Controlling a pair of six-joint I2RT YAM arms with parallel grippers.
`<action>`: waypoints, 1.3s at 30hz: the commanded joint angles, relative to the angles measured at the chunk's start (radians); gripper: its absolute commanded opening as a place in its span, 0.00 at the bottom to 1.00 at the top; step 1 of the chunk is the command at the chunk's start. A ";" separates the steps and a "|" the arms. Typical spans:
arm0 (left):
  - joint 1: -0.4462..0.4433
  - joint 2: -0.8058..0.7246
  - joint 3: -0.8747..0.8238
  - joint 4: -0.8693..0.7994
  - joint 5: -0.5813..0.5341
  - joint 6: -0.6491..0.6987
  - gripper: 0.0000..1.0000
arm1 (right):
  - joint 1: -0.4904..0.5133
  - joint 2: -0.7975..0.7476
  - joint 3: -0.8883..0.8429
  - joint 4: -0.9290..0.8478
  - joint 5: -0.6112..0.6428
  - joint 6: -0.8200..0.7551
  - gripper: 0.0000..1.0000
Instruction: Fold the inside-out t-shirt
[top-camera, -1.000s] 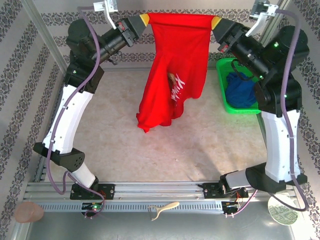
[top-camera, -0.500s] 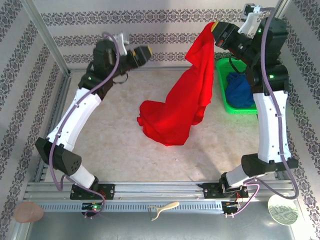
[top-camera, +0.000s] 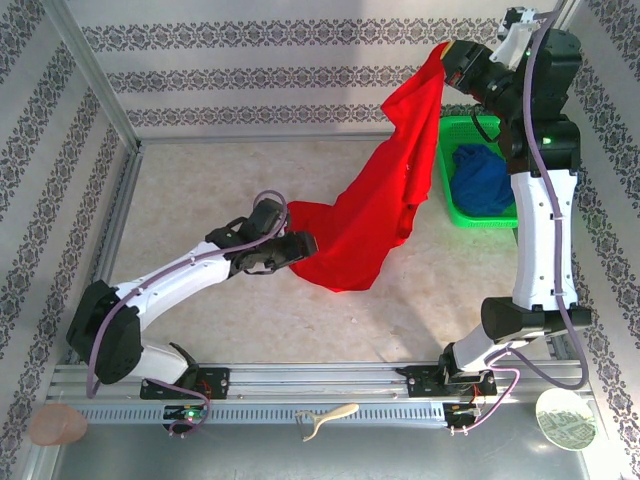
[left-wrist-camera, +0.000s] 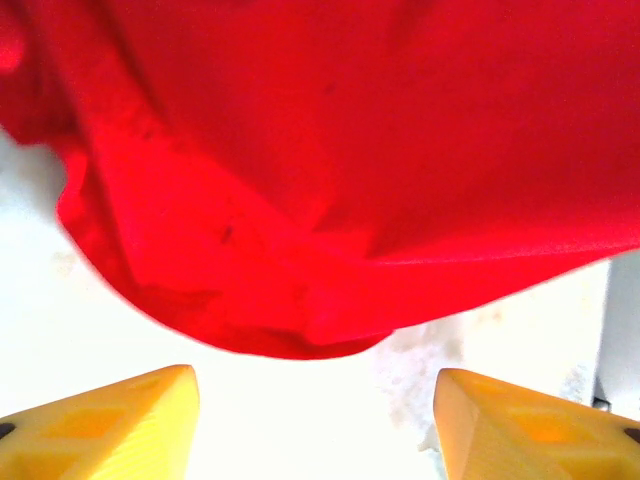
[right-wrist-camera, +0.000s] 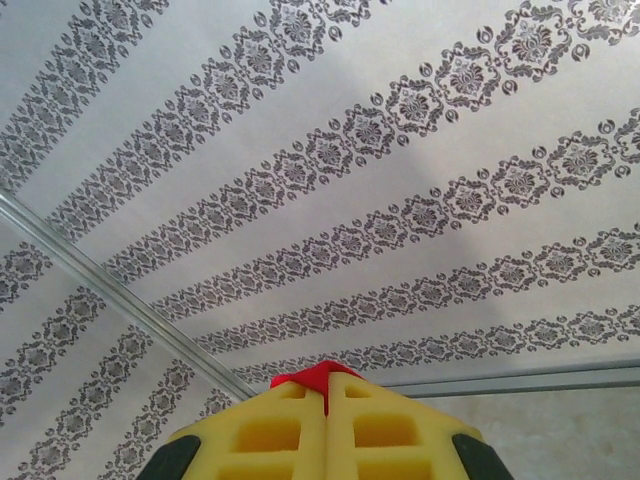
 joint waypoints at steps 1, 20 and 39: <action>-0.021 0.021 -0.011 -0.054 -0.096 -0.129 0.64 | -0.012 0.021 0.054 0.022 -0.018 0.009 0.00; -0.146 0.347 0.087 0.006 -0.145 -0.300 0.66 | -0.018 0.058 0.081 0.035 -0.036 0.027 0.00; 0.489 0.196 1.047 -0.211 0.195 0.134 0.00 | -0.331 0.031 0.090 0.174 -0.103 0.339 0.00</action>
